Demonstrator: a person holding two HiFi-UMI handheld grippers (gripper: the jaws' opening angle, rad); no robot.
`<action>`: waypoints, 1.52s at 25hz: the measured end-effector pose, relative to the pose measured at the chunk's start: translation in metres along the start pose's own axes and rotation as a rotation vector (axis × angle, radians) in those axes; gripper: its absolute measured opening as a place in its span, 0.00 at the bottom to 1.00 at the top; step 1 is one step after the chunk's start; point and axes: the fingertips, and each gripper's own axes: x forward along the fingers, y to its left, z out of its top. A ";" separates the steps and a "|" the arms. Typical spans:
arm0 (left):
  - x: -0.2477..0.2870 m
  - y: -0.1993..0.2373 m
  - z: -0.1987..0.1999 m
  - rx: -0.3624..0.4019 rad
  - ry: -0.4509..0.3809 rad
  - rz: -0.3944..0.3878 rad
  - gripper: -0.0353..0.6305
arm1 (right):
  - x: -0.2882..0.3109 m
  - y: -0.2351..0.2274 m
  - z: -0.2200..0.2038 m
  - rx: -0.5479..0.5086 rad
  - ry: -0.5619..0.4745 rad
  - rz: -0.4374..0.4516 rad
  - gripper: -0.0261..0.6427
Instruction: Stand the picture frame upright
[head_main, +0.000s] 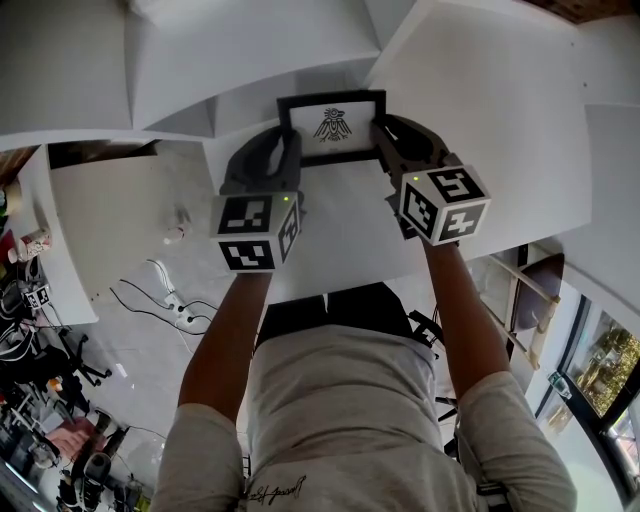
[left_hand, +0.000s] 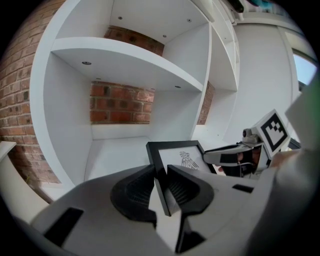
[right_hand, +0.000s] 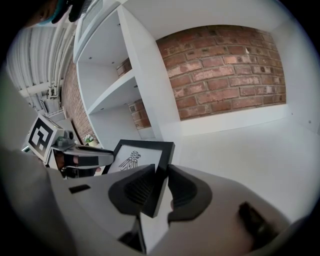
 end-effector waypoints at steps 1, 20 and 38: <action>0.001 0.000 0.000 0.000 0.002 0.000 0.19 | 0.001 0.000 0.000 -0.002 0.002 0.000 0.18; 0.025 0.011 -0.016 0.012 0.078 0.027 0.17 | 0.021 -0.015 -0.017 -0.010 0.037 -0.052 0.17; 0.033 0.020 -0.015 0.031 0.084 0.071 0.16 | 0.029 -0.016 -0.007 -0.061 0.041 -0.096 0.15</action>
